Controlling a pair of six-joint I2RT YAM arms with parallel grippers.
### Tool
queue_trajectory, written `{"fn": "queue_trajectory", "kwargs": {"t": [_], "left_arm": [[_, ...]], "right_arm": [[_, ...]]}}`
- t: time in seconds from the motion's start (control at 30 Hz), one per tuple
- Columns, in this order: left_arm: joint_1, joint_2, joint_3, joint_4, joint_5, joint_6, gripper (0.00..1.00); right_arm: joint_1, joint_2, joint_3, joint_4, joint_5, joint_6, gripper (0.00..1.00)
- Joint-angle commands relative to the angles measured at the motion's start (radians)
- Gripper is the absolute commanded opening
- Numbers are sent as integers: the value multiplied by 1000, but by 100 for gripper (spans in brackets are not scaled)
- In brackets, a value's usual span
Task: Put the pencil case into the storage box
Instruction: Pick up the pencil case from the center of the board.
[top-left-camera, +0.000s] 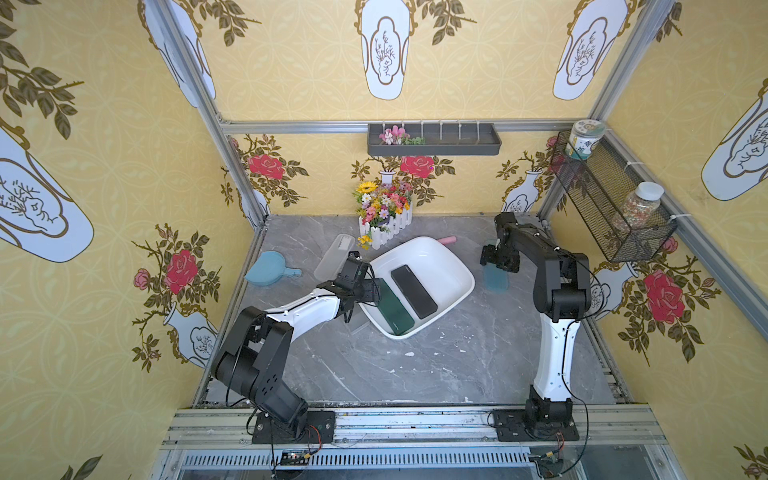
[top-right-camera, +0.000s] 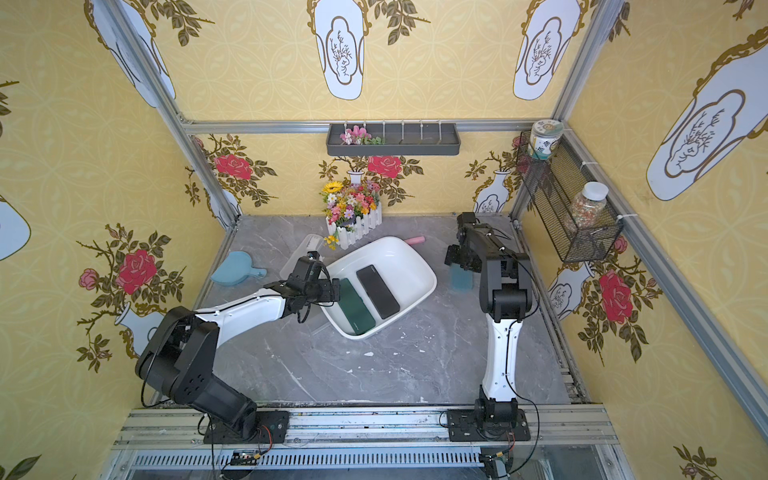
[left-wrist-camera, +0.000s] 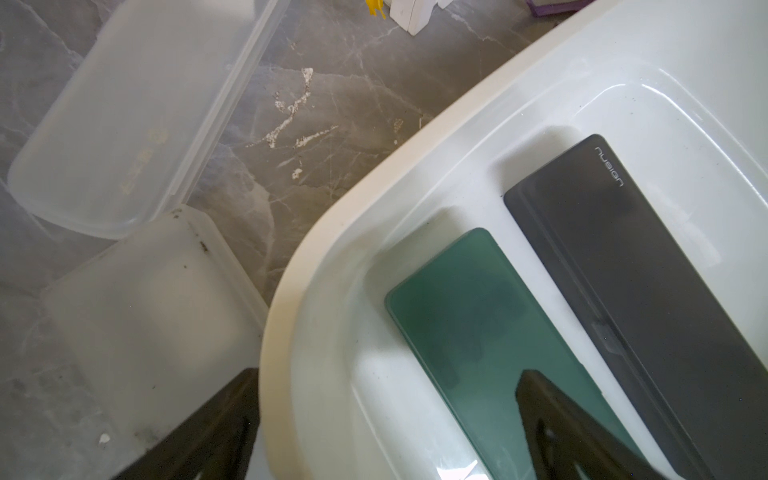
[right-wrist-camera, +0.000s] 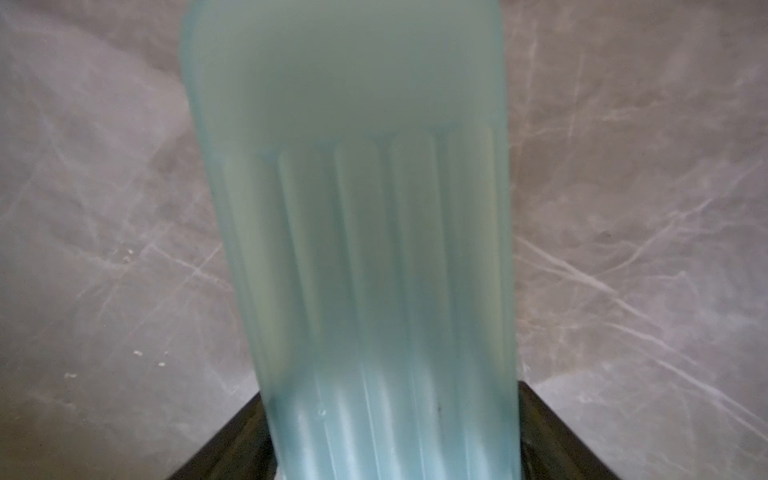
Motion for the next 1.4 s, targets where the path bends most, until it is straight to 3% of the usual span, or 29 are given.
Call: {"fn": "queue_trajectory", "kwargs": {"t": [0.0, 0.5, 0.97, 1.37], "left_arm": [[1, -4, -5, -3, 5, -4, 100], [1, -30, -23, -1, 15, -15, 100], [1, -47, -30, -1, 23, -24, 100], [1, -63, -38, -2, 22, -30, 100]], "right_arm": [[3, -24, -9, -21, -1, -1, 80], [48, -131, 4, -68, 9, 3, 80], [260, -182, 217, -179, 35, -14, 82], [429, -136, 249, -153, 13, -53, 83]]}}
